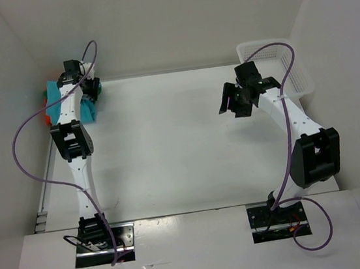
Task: Fold and stack the t-shirts
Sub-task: Put the neatly folded tshirt into the corner of the board with the left arm
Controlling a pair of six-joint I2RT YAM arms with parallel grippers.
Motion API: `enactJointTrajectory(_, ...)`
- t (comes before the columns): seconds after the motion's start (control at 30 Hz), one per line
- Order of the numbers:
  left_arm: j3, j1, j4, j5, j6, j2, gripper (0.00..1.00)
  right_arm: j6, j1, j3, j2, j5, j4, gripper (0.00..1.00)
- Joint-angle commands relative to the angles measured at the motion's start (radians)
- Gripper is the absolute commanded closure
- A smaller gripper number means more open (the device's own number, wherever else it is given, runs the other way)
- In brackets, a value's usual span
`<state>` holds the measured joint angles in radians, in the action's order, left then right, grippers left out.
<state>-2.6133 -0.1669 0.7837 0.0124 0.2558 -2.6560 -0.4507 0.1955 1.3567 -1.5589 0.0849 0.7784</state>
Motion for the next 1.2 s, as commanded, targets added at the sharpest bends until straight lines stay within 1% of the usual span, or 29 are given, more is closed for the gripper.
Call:
enactJointTrajectory(0.0,-0.037,-0.006,0.025,0.063,-0.033,0.051,0.27,0.010,-0.007,0.056,-0.001,-0.008,0.019,0.29)
enactJointTrajectory(0.07,-0.037,-0.006,0.025,0.063,-0.050,0.071,0.14,0.010,-0.007,0.056,-0.001,-0.008,0.019,0.29)
enactJointTrajectory(0.1,-0.037,-0.006,0.025,0.063,-0.062,0.094,0.02,0.010,-0.007,0.056,-0.001,-0.008,0.019,0.29)
enactJointTrajectory(0.2,-0.037,-0.006,0.025,0.063,-0.073,0.161,0.00,0.010,-0.007,0.056,0.008,-0.008,0.019,0.29)
enactJointTrajectory(0.3,-0.011,-0.016,0.025,0.124,-0.073,0.243,0.00,0.010,-0.007,0.047,0.028,-0.008,0.019,0.29)
enactJointTrajectory(0.37,0.042,-0.025,0.000,0.187,-0.073,0.295,0.00,0.010,-0.007,0.038,0.039,-0.008,0.019,0.29)
enactJointTrajectory(0.47,0.085,-0.025,-0.018,0.196,-0.052,0.304,0.00,0.010,-0.007,0.028,0.039,-0.008,0.010,0.29)
enactJointTrajectory(0.53,0.085,-0.034,-0.018,0.213,-0.043,0.282,0.00,0.010,-0.007,0.028,0.049,-0.008,0.010,0.29)
enactJointTrajectory(0.6,0.096,-0.034,-0.018,0.225,-0.043,0.265,0.00,0.010,-0.007,0.028,0.049,-0.008,0.010,0.33)
enactJointTrajectory(0.63,0.105,-0.034,-0.029,0.213,-0.043,0.240,0.04,0.010,-0.007,0.019,0.059,-0.008,0.010,0.38)
enactJointTrajectory(0.67,0.105,-0.034,-0.029,0.213,-0.043,0.223,0.11,0.010,-0.007,0.019,0.059,-0.008,0.010,0.41)
enactJointTrajectory(0.7,0.089,-0.034,-0.029,0.213,-0.043,0.206,0.22,0.010,-0.007,0.019,0.059,-0.008,0.010,0.44)
enactJointTrajectory(0.73,0.069,-0.034,-0.029,0.222,-0.043,0.176,0.44,0.010,-0.007,0.010,0.059,-0.008,0.010,0.49)
enactJointTrajectory(0.77,0.068,-0.034,-0.018,0.222,-0.032,0.162,0.51,0.010,-0.007,0.010,0.059,-0.008,0.010,0.50)
enactJointTrajectory(0.8,0.068,-0.034,-0.018,0.234,-0.032,0.150,0.55,0.010,-0.007,0.010,0.059,-0.008,0.010,0.50)
enactJointTrajectory(0.87,0.059,-0.034,-0.018,0.235,-0.021,0.114,0.55,0.010,-0.007,0.001,0.069,-0.008,0.010,0.53)
enactJointTrajectory(0.97,0.050,-0.034,0.000,0.244,-0.021,0.085,0.55,0.010,-0.007,0.001,0.069,-0.008,0.019,0.54)
enactJointTrajectory(1.1,-0.003,-0.034,0.012,0.212,-0.021,0.030,0.55,0.010,-0.007,0.031,0.069,-0.008,0.028,0.54)
enactJointTrajectory(1.17,-0.004,-0.034,0.012,0.212,-0.021,0.030,0.54,0.010,-0.007,0.032,0.069,-0.017,0.038,0.54)
